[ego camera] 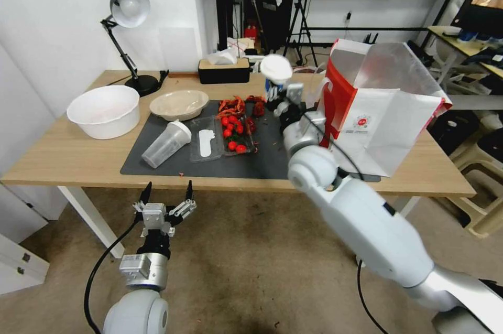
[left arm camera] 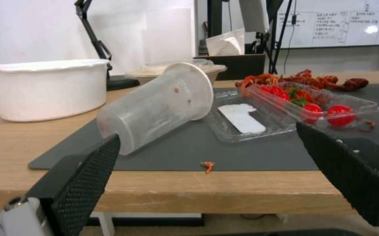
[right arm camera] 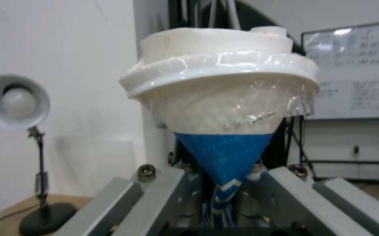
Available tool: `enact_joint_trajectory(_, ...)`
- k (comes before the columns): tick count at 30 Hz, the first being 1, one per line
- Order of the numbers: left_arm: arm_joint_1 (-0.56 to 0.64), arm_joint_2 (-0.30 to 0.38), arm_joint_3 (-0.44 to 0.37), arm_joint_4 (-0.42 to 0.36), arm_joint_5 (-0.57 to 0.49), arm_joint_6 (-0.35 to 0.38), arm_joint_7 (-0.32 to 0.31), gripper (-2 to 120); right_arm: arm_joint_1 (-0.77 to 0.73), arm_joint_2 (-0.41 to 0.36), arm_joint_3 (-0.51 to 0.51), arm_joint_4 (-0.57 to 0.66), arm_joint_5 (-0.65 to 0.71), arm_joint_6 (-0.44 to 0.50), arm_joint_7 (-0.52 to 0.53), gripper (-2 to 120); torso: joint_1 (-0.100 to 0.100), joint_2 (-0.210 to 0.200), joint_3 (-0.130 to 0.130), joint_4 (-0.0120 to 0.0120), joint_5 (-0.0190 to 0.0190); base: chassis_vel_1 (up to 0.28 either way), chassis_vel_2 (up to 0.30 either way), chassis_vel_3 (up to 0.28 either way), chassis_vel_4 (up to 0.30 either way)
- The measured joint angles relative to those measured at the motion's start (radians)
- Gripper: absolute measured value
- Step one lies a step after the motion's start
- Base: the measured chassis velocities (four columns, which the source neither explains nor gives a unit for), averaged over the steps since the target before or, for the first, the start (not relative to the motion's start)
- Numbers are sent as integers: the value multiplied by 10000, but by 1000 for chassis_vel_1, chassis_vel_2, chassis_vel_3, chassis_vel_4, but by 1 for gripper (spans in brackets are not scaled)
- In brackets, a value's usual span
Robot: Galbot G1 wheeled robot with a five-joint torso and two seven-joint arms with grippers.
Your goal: Pick up the trash from the table and place it into the takeout bag.
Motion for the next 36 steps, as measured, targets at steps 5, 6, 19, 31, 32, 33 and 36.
enact_joint_trajectory(5, 12, -39, 57, -19, 54, 0, 3, 100, 455, -924, 1193, 885, 817, -1376, 470, 1, 0, 0, 1, -2, 3, 0, 0, 0, 0)
enact_joint_trajectory(6, 10, -46, 75, -21, 69, -1, 5, 100, 604, -1173, 1417, 1029, 1123, -1762, 794, 1, 0, 0, 0, -3, 3, 0, 0, 0, 0)
enact_joint_trajectory(19, -2, -70, 188, -39, 126, -4, 20, 100, 1034, -1957, 1929, 1228, 2305, -3114, 2150, 1, 0, 0, 0, -2, 2, 0, 0, 0, 0)
enact_joint_trajectory(31, 2, -87, 285, -93, 168, -5, 39, 100, 1244, -2536, 2118, 1208, 3538, -4133, 3240, 1, 1, -1, 1, -2, 2, 0, 0, 0, 0)
enact_joint_trajectory(32, 2, -87, 285, -93, 168, -5, 39, 100, 1244, -2536, 2118, 1208, 3538, -4133, 3240, 1, 1, -1, 1, -2, 2, 0, 0, 0, 0)
enact_joint_trajectory(33, 14, -88, 305, -122, 175, -5, 49, 100, 1331, -2723, 2167, 1156, 4131, -4458, 3632, 1, 0, -1, 1, -3, 2, 0, 0, 0, 0)
enact_joint_trajectory(36, 32, -81, 319, -144, 177, -5, 54, 100, 1416, -2868, 2193, 1100, 4683, -4705, 3943, 1, 0, -1, 1, 0, 3, 0, 0, 0, 0)
